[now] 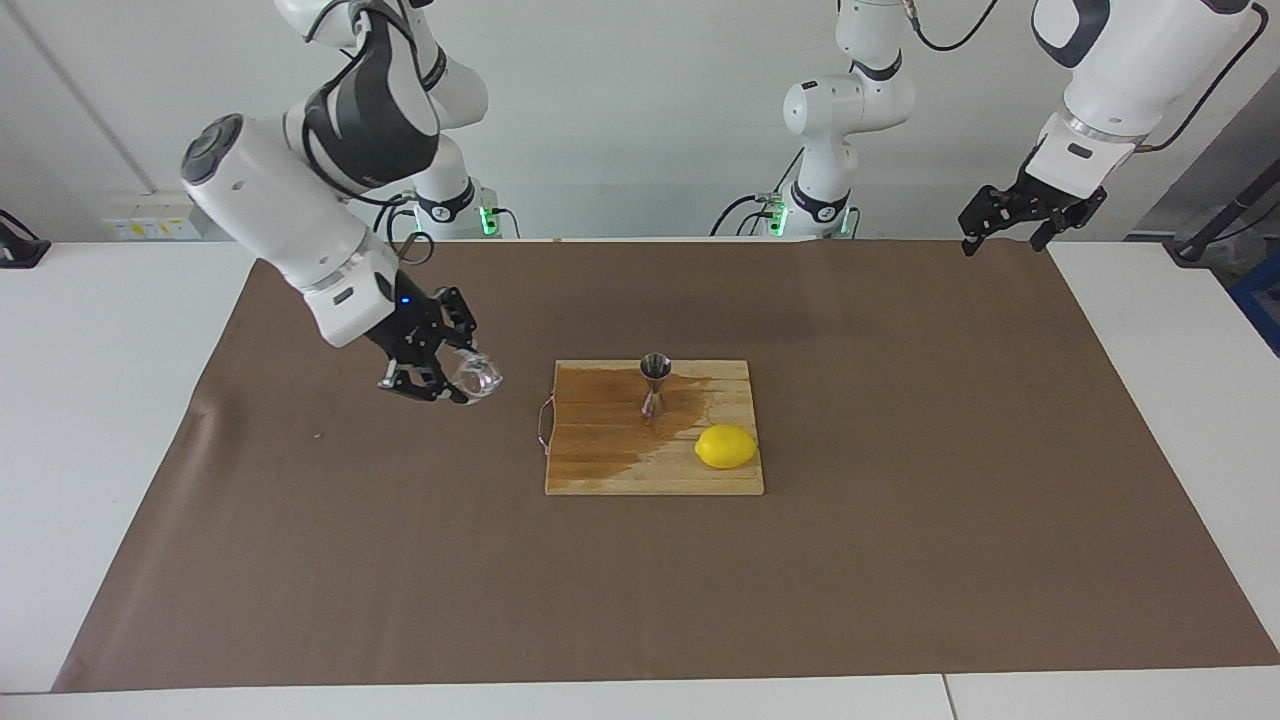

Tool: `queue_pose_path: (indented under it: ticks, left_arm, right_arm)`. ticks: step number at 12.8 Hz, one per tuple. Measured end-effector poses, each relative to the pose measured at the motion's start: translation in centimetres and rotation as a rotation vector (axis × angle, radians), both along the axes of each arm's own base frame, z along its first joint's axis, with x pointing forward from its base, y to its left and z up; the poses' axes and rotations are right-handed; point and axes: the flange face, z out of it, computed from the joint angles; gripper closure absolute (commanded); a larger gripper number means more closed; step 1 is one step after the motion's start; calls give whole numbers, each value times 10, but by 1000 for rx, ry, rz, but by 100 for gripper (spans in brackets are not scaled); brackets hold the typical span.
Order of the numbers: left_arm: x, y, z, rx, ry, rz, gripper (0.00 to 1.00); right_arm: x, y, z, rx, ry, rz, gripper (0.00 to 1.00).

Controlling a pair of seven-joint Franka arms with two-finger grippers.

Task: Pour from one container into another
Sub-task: 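Turn the glass upright and carry it away from the board, then lower the clear glass onto the table with the right gripper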

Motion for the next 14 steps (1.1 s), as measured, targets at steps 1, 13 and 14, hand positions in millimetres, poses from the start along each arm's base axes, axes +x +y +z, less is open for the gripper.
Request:
queue_pose_path:
  ticks: [1,13,14]
  left_arm:
    - [0,0,0,0,0,0,0]
    - [0,0,0,0,0,0,0]
    - [0,0,0,0,0,0,0]
  right_arm:
    - [-1,-29,-14,27,-9,15,100]
    - [-61,-192,-176,343,-137,119,100]
    - [-62,-193,-190,355,-148,127,100]
